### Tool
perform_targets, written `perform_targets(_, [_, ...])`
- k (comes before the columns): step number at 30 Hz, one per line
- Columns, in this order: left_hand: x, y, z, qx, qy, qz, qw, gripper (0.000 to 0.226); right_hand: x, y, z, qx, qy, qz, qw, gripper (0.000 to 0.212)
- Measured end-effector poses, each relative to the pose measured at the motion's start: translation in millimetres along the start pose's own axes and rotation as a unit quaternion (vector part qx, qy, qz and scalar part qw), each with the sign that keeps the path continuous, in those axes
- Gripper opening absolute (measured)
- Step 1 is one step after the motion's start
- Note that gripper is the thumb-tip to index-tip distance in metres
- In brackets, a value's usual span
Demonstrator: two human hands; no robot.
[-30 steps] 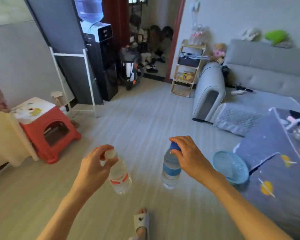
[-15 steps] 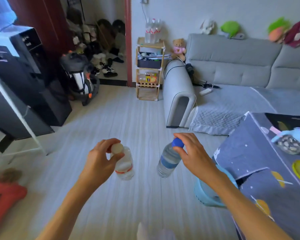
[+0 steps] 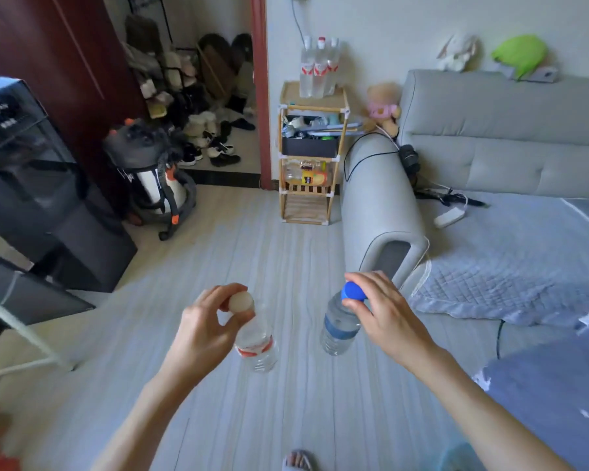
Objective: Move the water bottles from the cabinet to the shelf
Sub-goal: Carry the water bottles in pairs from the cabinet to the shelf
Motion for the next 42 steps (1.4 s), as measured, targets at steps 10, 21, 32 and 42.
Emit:
perform_targets(10, [15.1,30.8,253.7,0.024,-0.022,-0.025,0.999,0.023,16.9,-84.7,246.6,0.020,-0.068,-0.004,0.997,0.033])
perform_targets(21, [58.2,47.2,549.6,0.054,0.047,-0.015,0.997,0.029,31.0,-181.6,492.4,0.068,-0.084,-0.026,0.994,0.032])
perform_targets(32, [122.2,59.8,791.4,0.038,-0.012,-0.048,0.998,0.030,32.0,-301.0,737.9,0.014,-0.076,-0.011,0.997,0.033])
perform_targets(42, [143.0,57.1,947.0,0.022,-0.072,-0.049,0.996,0.030,20.7,-347.3,934.6,-0.067,-0.073,-0.033,0.994,0.035])
Point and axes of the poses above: each hand's wrist, its own z-axis towards the middle knuckle, its own x-axis out of the palm, y = z × x, the point moved 9 cm from there along z, towards the middle knuckle, and after that the axes turned 14 degrees about -z, right-handed, at the moved point
